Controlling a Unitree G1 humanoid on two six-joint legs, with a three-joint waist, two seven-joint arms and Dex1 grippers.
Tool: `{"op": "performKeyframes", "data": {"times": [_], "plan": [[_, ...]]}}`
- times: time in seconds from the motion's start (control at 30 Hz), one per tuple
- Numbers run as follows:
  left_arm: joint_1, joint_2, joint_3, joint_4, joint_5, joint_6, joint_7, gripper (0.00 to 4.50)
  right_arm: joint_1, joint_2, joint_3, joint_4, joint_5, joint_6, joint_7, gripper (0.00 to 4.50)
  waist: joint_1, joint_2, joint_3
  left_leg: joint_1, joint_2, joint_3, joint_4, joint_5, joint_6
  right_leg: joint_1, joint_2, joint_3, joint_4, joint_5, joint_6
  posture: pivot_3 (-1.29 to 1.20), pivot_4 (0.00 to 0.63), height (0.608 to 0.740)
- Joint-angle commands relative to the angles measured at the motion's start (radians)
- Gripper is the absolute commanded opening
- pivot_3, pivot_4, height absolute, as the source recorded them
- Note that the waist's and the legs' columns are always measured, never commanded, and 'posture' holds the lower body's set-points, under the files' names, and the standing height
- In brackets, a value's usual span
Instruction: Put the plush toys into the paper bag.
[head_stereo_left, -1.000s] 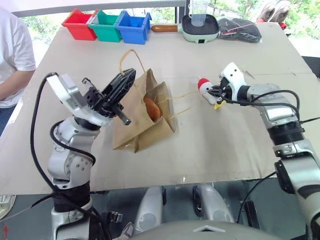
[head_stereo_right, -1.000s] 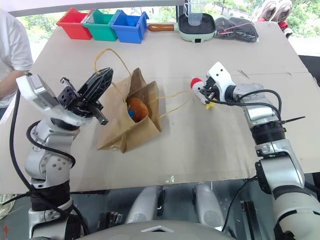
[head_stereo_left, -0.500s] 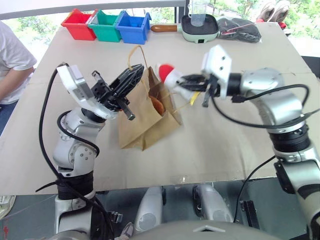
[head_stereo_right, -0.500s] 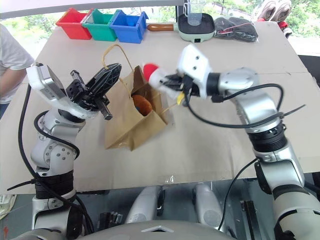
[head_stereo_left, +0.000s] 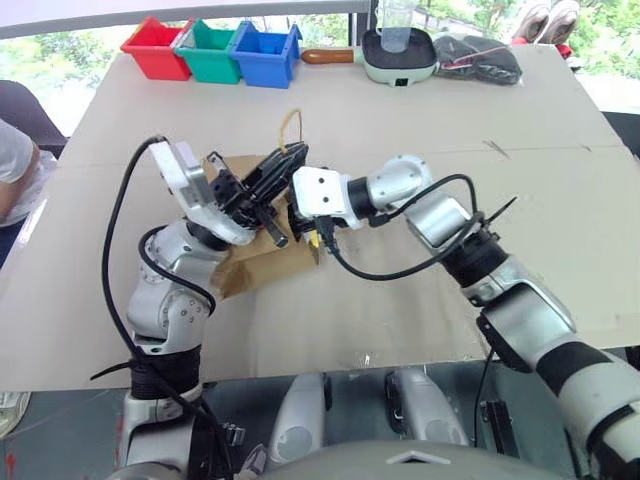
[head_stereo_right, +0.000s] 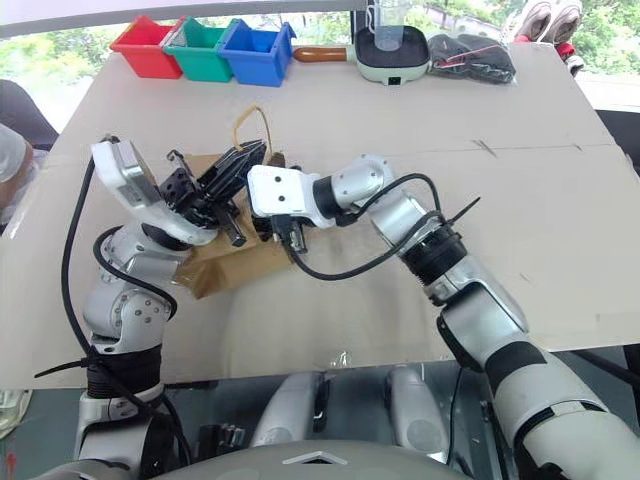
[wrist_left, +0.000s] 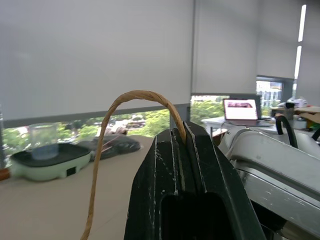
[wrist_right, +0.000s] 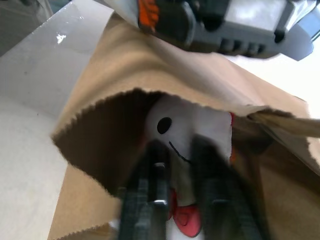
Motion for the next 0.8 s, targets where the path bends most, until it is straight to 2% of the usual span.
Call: {"op": "performKeyframes", "data": {"times": [0.03, 0.1, 0.2, 0.33, 0.5, 0.63, 0.8], "plan": [[0.029, -0.014, 0.01, -0.082, -0.001, -0.042, 0.01, 0.0, 0.015, -0.002, -0.064, -0.022, -0.004, -0.064, -0.049, 2.5, 0.002, 0.0, 0.0, 0.0, 0.0, 0.0, 0.0, 0.0, 0.0, 0.0, 0.0, 0.0, 0.0, 0.0, 0.0, 0.0, 0.15, 0.74], [0.062, -0.018, 0.034, -0.09, -0.028, -0.059, -0.003, 0.0, 0.075, -0.024, -0.09, -0.094, 0.021, -0.043, -0.055, 3.37, 0.002, 0.0, 0.0, 0.0, 0.0, 0.0, 0.0, 0.0, 0.0, 0.0, 0.0, 0.0, 0.0, 0.0, 0.0, 0.0, 0.15, 0.74], [0.108, -0.005, 0.07, -0.09, -0.088, -0.068, -0.059, 0.0, 0.177, -0.094, -0.114, -0.234, 0.035, 0.033, -0.045, 3.37, 0.002, 0.0, 0.0, 0.0, 0.0, -0.001, 0.0, 0.0, 0.0, 0.0, 0.0, 0.0, 0.0, 0.0, 0.0, 0.0, 0.15, 0.74], [0.138, 0.009, 0.094, -0.083, -0.122, -0.065, -0.102, 0.0, 0.255, -0.146, -0.17, -0.394, 0.074, 0.224, -0.092, 3.37, -0.001, 0.0, 0.0, 0.0, 0.0, 0.0, 0.0, 0.0, 0.0, 0.0, 0.0, 0.0, 0.001, 0.0, 0.0, 0.0, 0.15, 0.74], [0.163, 0.008, 0.142, -0.069, -0.17, -0.072, -0.132, 0.0, 0.406, -0.253, -0.32, -0.664, 0.166, 0.606, -0.2, 3.37, 0.0, 0.0, 0.0, 0.001, 0.0, -0.001, 0.0, 0.0, 0.0, 0.0, 0.0, 0.0, 0.002, 0.0, 0.0, 0.0, 0.15, 0.74], [0.174, 0.006, 0.169, -0.085, -0.215, -0.059, -0.126, 0.0, 0.446, -0.222, -0.409, -0.699, 0.226, 0.909, -0.338, 3.37, -0.001, -0.001, 0.0, 0.0, 0.0, 0.0, 0.001, 0.0, 0.0, 0.0, 0.0, 0.001, 0.002, 0.0, 0.0, 0.0, 0.15, 0.74], [0.191, 0.017, 0.198, -0.095, -0.248, -0.052, -0.119, 0.0, 0.469, -0.184, -0.427, -0.6, 0.267, 1.045, -0.398, 3.37, -0.007, 0.0, 0.0, 0.001, 0.0, 0.001, 0.0, 0.0, 0.0, 0.0, 0.001, 0.002, 0.002, 0.0, 0.0, 0.0, 0.15, 0.74]]}}
